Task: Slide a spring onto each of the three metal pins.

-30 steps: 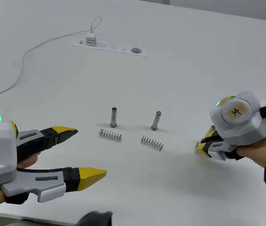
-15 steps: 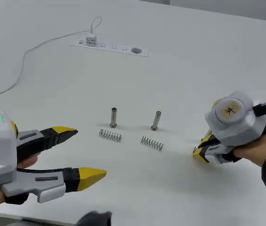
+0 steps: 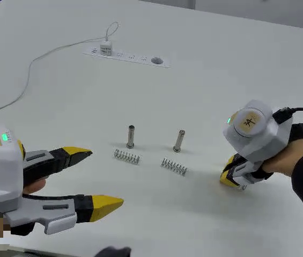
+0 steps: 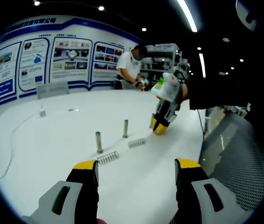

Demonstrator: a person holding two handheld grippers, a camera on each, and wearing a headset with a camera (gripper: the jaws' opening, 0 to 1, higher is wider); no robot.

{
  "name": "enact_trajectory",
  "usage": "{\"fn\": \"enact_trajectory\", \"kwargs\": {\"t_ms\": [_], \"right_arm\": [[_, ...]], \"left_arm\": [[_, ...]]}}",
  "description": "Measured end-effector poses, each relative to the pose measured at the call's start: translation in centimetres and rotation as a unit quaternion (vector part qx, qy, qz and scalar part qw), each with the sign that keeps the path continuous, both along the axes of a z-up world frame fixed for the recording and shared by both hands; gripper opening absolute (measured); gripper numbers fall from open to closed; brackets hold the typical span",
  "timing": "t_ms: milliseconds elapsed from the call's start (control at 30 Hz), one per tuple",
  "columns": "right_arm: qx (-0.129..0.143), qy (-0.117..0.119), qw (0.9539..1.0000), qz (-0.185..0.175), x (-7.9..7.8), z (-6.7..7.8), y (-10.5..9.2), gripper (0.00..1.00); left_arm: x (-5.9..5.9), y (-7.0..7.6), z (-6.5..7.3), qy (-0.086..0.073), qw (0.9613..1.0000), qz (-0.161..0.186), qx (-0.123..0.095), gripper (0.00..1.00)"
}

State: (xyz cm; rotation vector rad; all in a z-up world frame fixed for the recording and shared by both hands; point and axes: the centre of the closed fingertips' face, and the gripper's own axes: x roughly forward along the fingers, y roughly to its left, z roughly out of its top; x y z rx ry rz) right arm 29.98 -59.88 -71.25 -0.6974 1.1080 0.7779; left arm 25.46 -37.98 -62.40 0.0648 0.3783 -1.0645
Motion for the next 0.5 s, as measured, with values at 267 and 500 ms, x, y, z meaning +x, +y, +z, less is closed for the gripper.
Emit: {"fn": "enact_trajectory", "kwargs": {"t_ms": [267, 500], "right_arm": [[0.015, -0.02, 0.9996, -0.015, -0.6, 0.6, 0.1, 0.12], [0.052, -0.054, 0.9962, -0.045, -0.3, 2.5, 0.0, 0.12]], "left_arm": [[-0.1, -0.2, 0.0, -0.003, 1.0, -0.007, 0.004, 0.68], [-0.3, -0.4, -0.2, -0.001, 0.9999, -0.015, 0.008, 0.68]]}}
